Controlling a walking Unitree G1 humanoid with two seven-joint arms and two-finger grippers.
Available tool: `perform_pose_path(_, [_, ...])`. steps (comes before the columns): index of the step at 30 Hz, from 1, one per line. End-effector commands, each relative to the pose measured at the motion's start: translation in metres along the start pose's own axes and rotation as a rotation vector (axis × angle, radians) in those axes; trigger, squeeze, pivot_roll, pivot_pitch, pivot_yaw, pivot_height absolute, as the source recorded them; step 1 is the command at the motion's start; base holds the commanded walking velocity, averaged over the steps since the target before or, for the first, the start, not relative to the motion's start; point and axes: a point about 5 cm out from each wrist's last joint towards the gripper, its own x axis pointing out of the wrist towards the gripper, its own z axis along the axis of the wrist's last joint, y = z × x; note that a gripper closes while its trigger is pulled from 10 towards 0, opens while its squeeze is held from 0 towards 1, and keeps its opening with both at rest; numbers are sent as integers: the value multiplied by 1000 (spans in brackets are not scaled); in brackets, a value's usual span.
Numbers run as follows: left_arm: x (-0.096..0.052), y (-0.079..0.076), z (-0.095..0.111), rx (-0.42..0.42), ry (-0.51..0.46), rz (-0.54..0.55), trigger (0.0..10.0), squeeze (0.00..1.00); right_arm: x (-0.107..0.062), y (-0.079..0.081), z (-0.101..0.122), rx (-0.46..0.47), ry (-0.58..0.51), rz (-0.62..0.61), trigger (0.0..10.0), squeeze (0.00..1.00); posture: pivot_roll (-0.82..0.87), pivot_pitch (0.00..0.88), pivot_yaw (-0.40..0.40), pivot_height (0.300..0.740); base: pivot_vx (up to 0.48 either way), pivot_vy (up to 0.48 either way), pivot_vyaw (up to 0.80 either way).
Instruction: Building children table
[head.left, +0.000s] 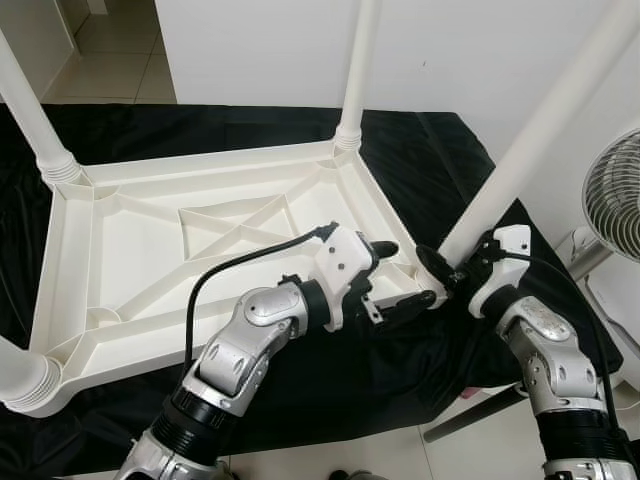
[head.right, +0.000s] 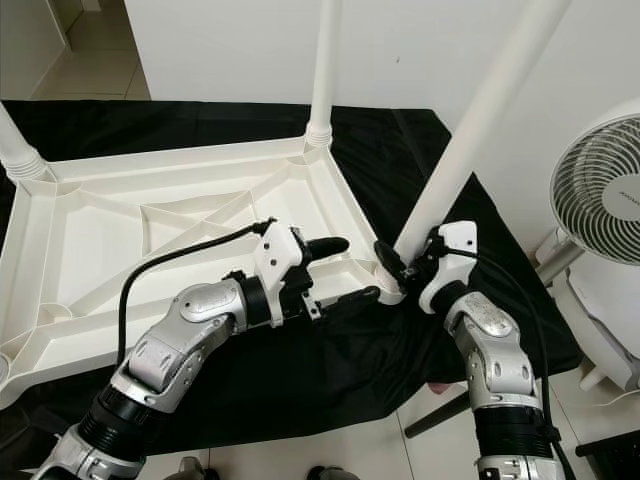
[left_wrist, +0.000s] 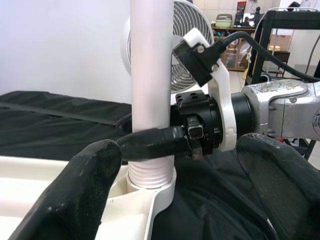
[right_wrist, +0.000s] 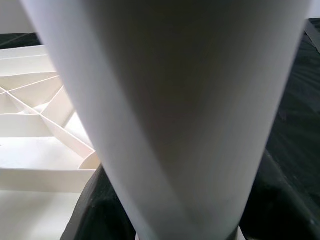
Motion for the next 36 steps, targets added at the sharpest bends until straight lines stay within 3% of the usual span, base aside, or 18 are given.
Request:
perform_pose_path(1, [-2,1,-1,-2,9,38,10000,0,-1,5,-10,48,30,14,0,0,30,107,-49,740,0,0,0])
perform_pose_path(12, [-1,-3,-2,-10,10,32,10000,0,0,14,-13,67,5,-191,0,0,29,104,-57,740,0,0,0])
perform_pose_path(16, [-1,-3,-2,-15,11,29,10000,0,1,20,-15,133,-12,-315,0,0,26,99,-62,740,0,0,0])
perform_pose_path(20, [0,-4,-2,-14,11,28,10000,0,1,23,-15,142,-11,-362,0,0,28,98,-64,740,0,0,0])
perform_pose_path(24, [0,-4,-3,-12,11,25,10000,0,3,30,-13,166,-22,-519,0,0,28,91,-67,740,0,0,0])
perform_pose_path(26, [0,-4,-3,-12,12,24,10000,0,3,31,-13,163,-24,-540,0,0,28,91,-67,740,0,0,0])
perform_pose_path(33, [1,-5,-3,-15,9,24,10000,0,6,53,-15,193,-9,-695,0,0,29,85,-71,740,0,0,0])
perform_pose_path(36, [1,-5,-3,-16,9,23,10000,0,7,57,-15,196,-6,-696,0,0,31,83,-74,740,0,0,0])
